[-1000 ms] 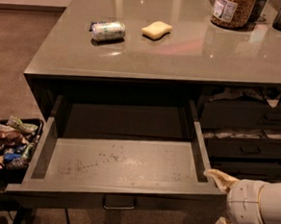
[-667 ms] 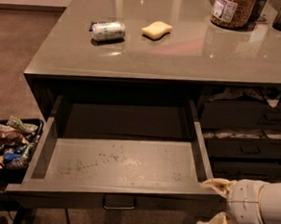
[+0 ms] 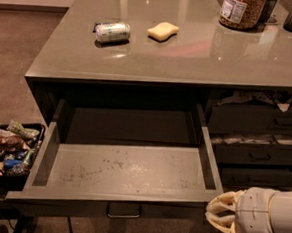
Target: Close top drawer
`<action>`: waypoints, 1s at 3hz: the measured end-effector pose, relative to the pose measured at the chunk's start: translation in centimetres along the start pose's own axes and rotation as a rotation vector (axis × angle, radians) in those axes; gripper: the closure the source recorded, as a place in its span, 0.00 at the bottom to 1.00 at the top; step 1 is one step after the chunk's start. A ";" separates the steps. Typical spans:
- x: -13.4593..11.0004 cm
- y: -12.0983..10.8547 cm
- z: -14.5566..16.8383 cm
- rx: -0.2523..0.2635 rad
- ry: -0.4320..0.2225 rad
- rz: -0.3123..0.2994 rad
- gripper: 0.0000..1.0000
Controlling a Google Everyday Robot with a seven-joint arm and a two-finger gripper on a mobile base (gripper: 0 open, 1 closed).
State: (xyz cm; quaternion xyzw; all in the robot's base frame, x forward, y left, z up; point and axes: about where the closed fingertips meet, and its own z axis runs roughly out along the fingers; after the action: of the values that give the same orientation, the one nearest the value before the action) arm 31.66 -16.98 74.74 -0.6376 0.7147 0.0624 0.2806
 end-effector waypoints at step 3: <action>-1.0 2.1 3.6 0.081 -0.041 -0.119 1.00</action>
Offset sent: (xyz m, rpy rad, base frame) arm -0.0217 0.0254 -0.0418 0.0331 -0.0923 0.0798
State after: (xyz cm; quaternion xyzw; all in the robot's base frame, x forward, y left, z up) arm 30.82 -14.10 71.61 -0.6657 0.6715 0.0299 0.3241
